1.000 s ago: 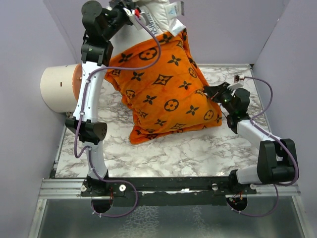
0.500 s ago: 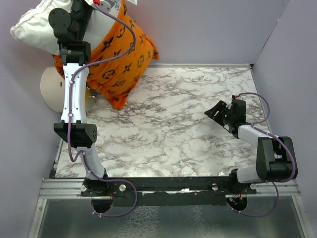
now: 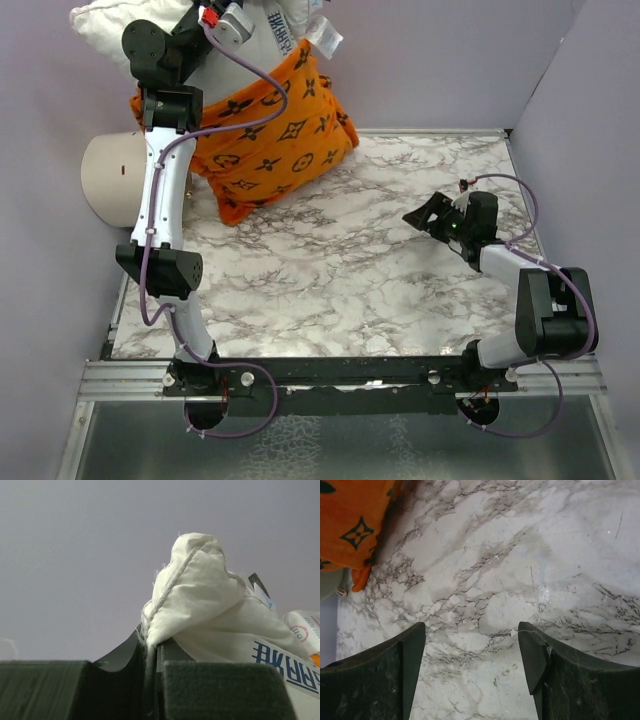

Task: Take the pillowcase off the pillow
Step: Remove the pillow from the pillowcase.

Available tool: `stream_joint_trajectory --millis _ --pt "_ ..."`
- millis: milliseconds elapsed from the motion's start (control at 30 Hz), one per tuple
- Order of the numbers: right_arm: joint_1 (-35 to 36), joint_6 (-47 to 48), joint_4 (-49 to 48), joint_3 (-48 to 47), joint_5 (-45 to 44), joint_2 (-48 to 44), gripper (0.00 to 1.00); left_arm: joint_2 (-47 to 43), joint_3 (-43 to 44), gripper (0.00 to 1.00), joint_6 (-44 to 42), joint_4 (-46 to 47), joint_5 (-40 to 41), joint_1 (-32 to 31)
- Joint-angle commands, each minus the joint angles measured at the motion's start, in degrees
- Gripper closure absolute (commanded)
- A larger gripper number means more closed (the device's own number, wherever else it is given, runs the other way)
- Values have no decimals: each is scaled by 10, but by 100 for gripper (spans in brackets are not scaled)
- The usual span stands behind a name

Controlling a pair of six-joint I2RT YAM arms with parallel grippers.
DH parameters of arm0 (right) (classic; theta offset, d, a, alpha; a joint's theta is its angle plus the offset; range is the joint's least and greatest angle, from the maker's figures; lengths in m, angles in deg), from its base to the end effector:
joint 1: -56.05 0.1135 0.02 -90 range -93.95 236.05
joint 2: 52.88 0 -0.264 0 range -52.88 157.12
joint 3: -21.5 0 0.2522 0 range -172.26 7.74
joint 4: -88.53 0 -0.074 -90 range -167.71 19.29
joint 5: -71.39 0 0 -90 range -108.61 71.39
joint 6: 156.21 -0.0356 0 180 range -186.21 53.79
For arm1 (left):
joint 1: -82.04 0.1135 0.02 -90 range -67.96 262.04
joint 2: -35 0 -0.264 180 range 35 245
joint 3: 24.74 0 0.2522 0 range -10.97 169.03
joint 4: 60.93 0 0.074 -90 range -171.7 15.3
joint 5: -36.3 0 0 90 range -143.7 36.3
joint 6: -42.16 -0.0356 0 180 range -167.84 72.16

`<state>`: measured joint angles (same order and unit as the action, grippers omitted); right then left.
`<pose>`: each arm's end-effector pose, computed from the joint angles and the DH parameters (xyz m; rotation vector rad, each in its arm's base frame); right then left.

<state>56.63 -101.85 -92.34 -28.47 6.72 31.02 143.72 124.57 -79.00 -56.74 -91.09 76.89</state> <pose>0.2900 0.0182 0.1773 0.4048 2.1666 0.8361 0.3654 -0.0546 0.5997 0.8225 0.5291 0.1599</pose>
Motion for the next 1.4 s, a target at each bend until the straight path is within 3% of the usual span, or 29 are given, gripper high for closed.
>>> stream_joint_trajectory --millis 0,200,400,567,733,1133,1367 --pt "2 67 -90 1 50 -12 23 -86 79 100 38 171 -28 -6" --pt "2 126 -143 -8 98 -6 12 -110 88 100 51 167 -59 -6" --pt "2 153 -216 11 120 -4 9 -142 54 100 57 162 -63 -6" --pt "-1 205 -197 -22 123 6 8 -186 -15 100 56 183 -93 -6" --pt "-12 197 -231 -16 166 3 9 -199 -33 100 53 185 -105 -6" --pt "-14 106 -322 -7 320 62 11 -205 -33 100 59 199 -113 -6" --pt "-14 -90 -528 94 374 92 20 -217 -90 100 -55 205 -125 -6"
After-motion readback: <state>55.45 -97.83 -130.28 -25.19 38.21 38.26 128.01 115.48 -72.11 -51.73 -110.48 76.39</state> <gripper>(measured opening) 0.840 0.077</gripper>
